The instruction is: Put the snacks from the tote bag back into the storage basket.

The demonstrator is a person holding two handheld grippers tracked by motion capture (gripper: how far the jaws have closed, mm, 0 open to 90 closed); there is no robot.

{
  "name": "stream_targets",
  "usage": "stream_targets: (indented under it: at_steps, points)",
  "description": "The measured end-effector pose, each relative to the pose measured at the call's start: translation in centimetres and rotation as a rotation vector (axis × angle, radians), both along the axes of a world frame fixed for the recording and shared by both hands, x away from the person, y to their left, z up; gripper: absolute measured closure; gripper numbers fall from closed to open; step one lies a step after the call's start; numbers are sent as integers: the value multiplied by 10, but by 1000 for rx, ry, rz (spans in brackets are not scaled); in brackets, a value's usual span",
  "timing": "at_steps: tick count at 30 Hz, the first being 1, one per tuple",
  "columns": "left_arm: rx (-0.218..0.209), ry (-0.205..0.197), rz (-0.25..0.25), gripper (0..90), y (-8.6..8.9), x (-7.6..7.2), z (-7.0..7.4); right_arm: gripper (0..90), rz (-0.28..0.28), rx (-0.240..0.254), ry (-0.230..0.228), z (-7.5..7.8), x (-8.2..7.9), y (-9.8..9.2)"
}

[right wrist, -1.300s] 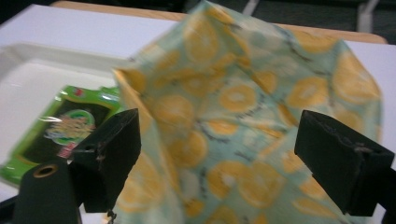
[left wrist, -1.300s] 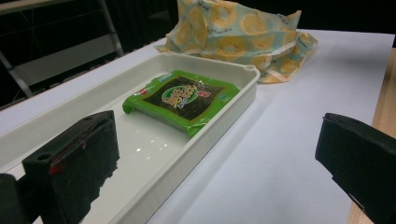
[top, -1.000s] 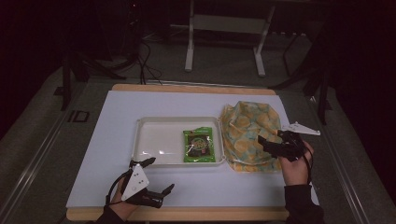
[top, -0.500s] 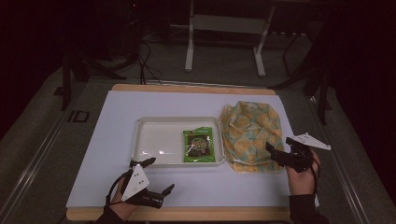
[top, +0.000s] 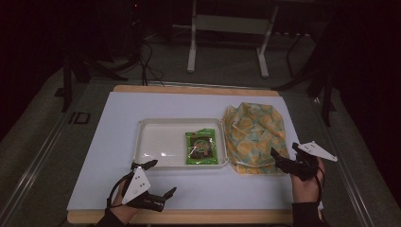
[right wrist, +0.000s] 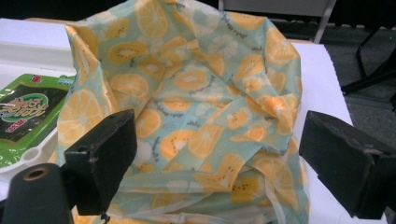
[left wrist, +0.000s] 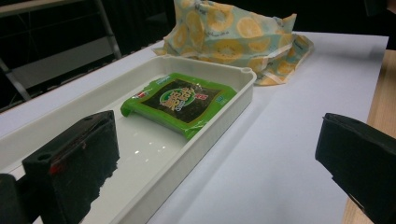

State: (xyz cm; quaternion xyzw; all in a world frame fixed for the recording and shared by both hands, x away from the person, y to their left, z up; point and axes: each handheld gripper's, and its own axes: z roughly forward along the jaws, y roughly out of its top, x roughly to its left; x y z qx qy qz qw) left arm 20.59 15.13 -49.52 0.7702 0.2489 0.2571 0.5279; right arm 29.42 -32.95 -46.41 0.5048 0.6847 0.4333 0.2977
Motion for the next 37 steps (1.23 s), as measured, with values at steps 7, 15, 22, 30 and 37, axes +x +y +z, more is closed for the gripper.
stream_targets:
  at_steps: [7, 15, 22, 30, 37]
  points:
    - [0, -2, -1, 2, 1, 0, 1, 112, 5, 10, 5, -4, 2, 1]
    - [0, -2, 0, 2, 1, 0, 1, 124, 16, -1, 12, -6, 3, 0]
    - [0, -3, 2, 2, 1, 0, 1, 124, 16, -13, -1, -5, 3, -1]
    - [-5, 0, 2, 2, 1, 0, 1, 123, 33, -43, -14, -6, 4, 1]
    - [-3, 2, 3, 2, 1, 0, 1, 123, 38, -38, -5, -6, 5, 0]
